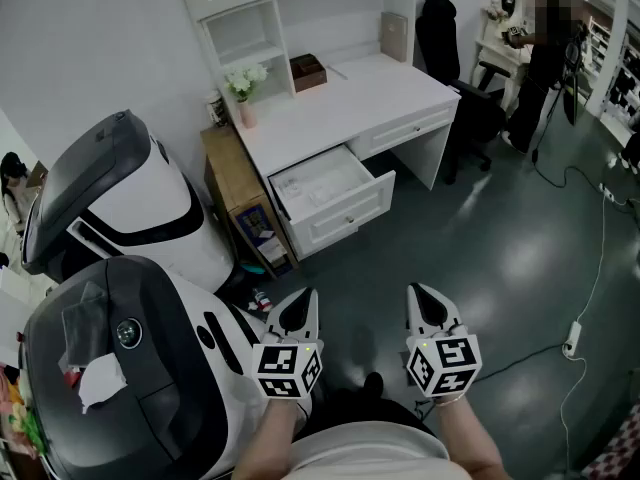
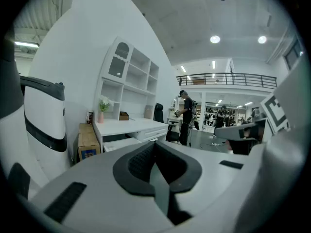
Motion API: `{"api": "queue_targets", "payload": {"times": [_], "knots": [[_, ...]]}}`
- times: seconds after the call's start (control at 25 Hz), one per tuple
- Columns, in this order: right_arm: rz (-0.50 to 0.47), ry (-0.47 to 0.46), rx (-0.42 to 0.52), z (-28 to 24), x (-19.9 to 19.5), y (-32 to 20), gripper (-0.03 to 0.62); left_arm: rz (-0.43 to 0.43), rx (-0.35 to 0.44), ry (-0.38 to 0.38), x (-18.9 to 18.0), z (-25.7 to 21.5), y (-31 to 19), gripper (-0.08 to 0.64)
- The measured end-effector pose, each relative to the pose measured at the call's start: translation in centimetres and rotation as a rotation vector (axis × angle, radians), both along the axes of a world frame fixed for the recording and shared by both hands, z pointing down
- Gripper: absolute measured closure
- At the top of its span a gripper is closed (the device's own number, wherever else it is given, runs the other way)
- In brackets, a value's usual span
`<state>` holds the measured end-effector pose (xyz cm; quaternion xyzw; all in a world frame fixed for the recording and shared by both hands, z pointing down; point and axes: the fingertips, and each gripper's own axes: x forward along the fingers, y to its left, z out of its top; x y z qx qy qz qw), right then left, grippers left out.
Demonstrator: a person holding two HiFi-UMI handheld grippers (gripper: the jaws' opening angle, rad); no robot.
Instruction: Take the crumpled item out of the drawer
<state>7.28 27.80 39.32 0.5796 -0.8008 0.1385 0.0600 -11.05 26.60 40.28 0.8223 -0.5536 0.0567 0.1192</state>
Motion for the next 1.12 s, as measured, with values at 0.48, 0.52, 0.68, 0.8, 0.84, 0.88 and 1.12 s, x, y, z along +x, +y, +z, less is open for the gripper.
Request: {"api": "queue_targets", "payload": {"times": [0.48, 0.52, 0.68, 0.8, 0.84, 0.88, 1.12], "knots": [[-0.006, -0.010, 0.051, -0.9, 2.3, -3.1, 0.591, -0.041, 0.039, -0.018, 1.3, -1.3, -3.5, 0.565], [-0.005, -0.011, 0.056, -1.0, 2.5, -3.4, 0.591, -0.047, 0.045, -0.019, 1.3, -1.5, -3.8, 0.556], [-0.005, -0.013, 0.052, -1.0, 3.3, -4.3, 0.591, -0.058, 0.054, -0.019, 1.8, -1.9, -4.5, 0.526], [-0.012, -0.016, 0.043, -0.7, 3.8, -4.9, 0.591, -0.066, 0.053, -0.023, 2.1, -1.8, -4.9, 0.504], [-0.014, -0.017, 0.041, -0.6, 3.9, -5.0, 0.591, -0.070, 0.052, -0.024, 2.2, -1.8, -5.0, 0.498], [-0.016, -0.018, 0.038, -0.5, 4.1, -5.1, 0.591, -0.074, 0.052, -0.025, 2.2, -1.8, -5.1, 0.491], [-0.025, -0.020, 0.033, -0.2, 4.9, -6.1, 0.591, -0.098, 0.052, -0.024, 2.3, -1.9, -5.8, 0.461]]}}
